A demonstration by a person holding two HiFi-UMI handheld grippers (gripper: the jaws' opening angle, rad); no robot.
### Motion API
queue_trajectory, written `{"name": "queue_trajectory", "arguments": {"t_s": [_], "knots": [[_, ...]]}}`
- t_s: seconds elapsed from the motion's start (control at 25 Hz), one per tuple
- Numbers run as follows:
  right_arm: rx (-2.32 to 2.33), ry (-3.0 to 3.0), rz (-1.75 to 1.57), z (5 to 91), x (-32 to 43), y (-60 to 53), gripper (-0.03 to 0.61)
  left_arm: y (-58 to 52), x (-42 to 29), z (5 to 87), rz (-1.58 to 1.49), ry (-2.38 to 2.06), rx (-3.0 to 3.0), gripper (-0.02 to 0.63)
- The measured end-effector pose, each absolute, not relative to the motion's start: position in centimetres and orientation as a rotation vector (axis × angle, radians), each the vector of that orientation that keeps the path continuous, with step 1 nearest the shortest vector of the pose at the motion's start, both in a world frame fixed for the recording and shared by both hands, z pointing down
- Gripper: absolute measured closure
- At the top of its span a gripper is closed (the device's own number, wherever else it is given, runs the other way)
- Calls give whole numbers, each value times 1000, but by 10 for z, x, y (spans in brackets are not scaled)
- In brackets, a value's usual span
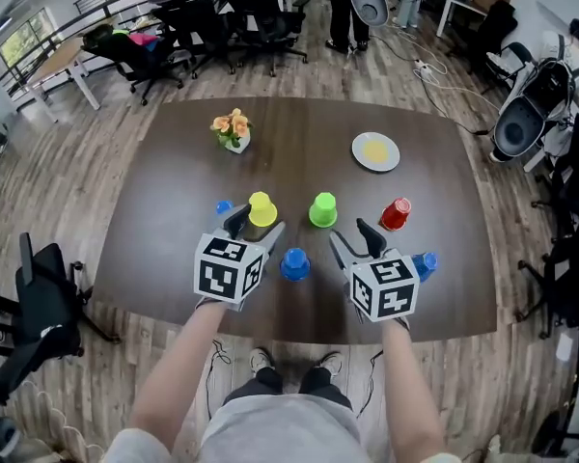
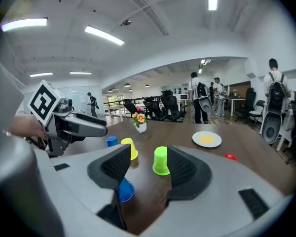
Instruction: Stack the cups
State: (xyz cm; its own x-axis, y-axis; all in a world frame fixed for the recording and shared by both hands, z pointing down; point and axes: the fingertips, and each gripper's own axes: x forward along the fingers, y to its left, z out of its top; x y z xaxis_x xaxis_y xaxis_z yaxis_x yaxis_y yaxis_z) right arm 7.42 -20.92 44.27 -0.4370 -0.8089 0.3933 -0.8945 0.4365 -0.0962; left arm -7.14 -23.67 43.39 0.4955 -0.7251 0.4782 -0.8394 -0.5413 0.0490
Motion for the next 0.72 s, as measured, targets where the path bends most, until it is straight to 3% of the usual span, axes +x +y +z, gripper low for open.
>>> {"name": "queue_trajectory", "arguments": {"t_s": [0.48, 0.72], "knots": [[1269, -2331, 527, 516, -10, -182, 365, -227, -122, 475, 617, -1272, 2404, 330], [1210, -2266, 510, 538, -25, -182, 321, -225, -131, 484, 621, -1261, 2397, 330]]}}
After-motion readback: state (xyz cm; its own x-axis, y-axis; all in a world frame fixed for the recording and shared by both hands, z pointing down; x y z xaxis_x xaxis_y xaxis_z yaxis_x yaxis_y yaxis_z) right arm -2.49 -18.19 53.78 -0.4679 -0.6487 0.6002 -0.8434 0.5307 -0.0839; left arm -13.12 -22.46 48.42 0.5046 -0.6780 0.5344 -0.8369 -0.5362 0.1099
